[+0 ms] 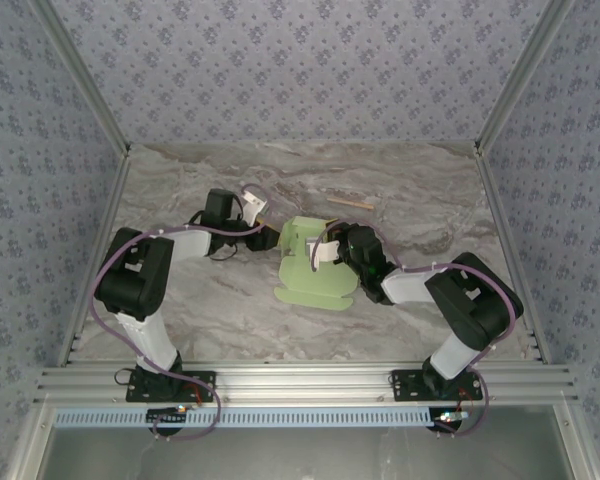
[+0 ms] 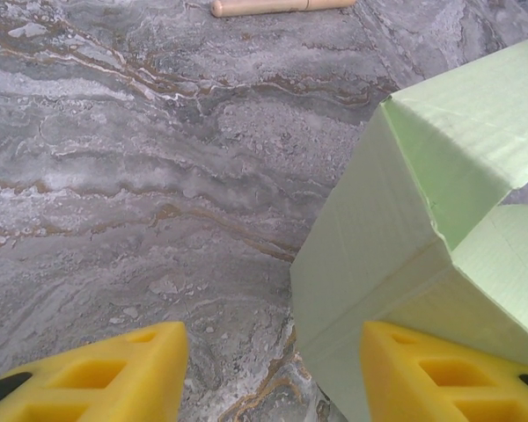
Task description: Fold the paper box
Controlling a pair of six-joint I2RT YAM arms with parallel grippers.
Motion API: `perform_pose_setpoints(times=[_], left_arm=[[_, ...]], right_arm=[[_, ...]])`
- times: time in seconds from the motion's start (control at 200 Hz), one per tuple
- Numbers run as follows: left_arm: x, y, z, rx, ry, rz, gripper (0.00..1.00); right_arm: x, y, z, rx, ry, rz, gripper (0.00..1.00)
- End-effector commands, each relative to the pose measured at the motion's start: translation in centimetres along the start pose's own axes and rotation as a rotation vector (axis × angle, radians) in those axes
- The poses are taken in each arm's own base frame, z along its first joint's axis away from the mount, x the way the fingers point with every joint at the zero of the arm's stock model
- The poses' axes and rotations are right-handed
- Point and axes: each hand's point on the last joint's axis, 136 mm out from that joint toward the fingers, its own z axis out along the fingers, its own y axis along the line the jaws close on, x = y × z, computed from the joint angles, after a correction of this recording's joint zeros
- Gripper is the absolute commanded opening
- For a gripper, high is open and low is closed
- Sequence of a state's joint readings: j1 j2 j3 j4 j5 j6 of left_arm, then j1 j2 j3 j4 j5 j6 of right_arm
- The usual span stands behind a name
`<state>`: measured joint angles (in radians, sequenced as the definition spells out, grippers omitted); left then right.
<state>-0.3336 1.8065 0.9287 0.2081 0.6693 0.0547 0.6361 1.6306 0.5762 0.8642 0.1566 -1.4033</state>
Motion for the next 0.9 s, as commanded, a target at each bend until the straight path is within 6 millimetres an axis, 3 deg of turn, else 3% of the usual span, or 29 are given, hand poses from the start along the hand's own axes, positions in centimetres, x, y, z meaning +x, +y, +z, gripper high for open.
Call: perform_pose_setpoints(times=[0.0, 0.16, 0.25, 0.355, 0.435, 0.605, 0.76, 0.894], left_arm=[[-1.9, -1.2, -0.8, 0.051, -0.026, 0.049, 0.54], [-1.9, -0.5, -1.2, 0.017, -0.015, 0.008, 0.54], [-1.8, 1.9, -1.9, -0.137, -0.018, -0.06, 0.55], [-1.2, 5.4, -4.0, -0.363, -0.062, -0.192, 0.55], [-0.3, 6.3, -5.7, -0.46, -0.098, -0.258, 0.56], [1.5, 1.6, -6.6, -0.381, -0.152, -0.285, 0.57], [3.2, -3.4, -4.8, -0.28, -0.131, -0.221, 0.6], [4.9, -4.0, -2.7, -0.376, -0.043, -0.108, 0.63]], right_arm=[[0.0, -0.5, -0.1, 0.002, -0.007, 0.012, 0.0], [-0.1, -0.8, -0.1, 0.009, -0.009, 0.01, 0.0], [-0.1, -0.8, -0.1, 0.009, -0.005, 0.009, 0.0], [0.0, -1.0, -0.1, 0.013, -0.003, 0.01, 0.0], [0.0, -1.0, -0.2, 0.014, -0.003, 0.013, 0.0], [0.0, -1.2, -0.1, 0.021, 0.002, 0.013, 0.0], [0.0, -1.4, -0.1, 0.027, 0.002, 0.017, 0.0], [0.1, -1.7, -0.4, 0.034, 0.003, 0.03, 0.0]])
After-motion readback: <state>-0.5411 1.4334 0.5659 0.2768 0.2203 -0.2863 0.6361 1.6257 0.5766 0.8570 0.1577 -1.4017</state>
